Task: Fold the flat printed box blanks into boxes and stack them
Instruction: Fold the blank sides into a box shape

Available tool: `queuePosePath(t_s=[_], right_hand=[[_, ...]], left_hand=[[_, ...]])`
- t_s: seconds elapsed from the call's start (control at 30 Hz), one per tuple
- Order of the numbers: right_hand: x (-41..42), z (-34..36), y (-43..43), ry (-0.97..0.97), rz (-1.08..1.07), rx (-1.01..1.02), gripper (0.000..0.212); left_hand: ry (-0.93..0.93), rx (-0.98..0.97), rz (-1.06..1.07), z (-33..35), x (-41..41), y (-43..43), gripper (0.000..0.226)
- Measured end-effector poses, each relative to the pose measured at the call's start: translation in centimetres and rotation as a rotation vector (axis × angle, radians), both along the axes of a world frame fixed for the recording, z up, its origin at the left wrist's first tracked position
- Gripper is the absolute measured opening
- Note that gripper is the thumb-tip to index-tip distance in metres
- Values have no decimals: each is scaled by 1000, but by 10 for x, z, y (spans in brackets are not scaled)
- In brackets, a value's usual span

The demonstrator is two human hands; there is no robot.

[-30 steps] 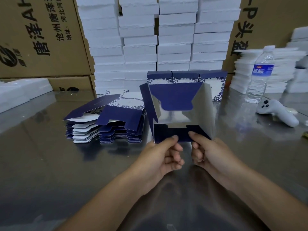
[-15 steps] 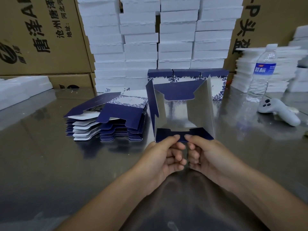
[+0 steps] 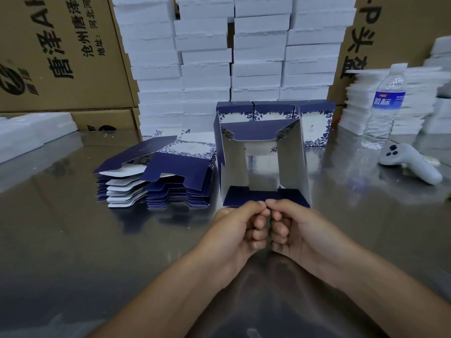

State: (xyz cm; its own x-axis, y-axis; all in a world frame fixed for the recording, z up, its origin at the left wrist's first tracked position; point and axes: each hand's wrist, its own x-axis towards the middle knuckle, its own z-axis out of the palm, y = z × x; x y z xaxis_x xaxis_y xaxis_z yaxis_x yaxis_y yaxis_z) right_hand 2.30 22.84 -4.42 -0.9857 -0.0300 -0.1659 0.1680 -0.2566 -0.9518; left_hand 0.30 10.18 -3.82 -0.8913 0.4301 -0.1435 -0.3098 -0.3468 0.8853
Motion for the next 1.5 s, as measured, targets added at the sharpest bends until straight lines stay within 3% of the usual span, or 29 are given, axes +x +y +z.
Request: queuePosePath(t_s=[0.27,0.4,0.5,0.57,0.73,0.87,0.93,1.13,1.23,1.4,1.5], right_hand=[[-1,2,3,-56,1,-9,42],[-3,9,10,-44,-194,195,37],[-6,3,19,209,-505,643,46],[-6,-2,20,414,-591,857,54],[-9,-7,26,675,-639,960,66],[-9,-5,31,706,-608,871,69],[-9,-5,31,713,-584,846,66],[-9,-8,24,741,-405,809,64],[-7,-7,23,749,-323,804,73],[-7,-6,27,717,-208,794,97],[-7,-5,27,752,-172,660,85]], left_hand=[[-47,-16,-14,-1,0,1,42],[-99,-22,18,1,-6,-3,30],[-61,-93,14,1,-10,-6,27],[-37,-151,7,0,-10,-8,26],[123,-374,171,0,-15,-12,29],[493,-669,459,-4,-24,-22,35],[658,-715,526,-5,-27,-25,43],[809,-552,459,-6,-23,-23,71],[889,-527,459,-3,-17,-22,77],[917,-487,397,3,-10,-22,81],[885,-423,398,7,-11,-24,69]])
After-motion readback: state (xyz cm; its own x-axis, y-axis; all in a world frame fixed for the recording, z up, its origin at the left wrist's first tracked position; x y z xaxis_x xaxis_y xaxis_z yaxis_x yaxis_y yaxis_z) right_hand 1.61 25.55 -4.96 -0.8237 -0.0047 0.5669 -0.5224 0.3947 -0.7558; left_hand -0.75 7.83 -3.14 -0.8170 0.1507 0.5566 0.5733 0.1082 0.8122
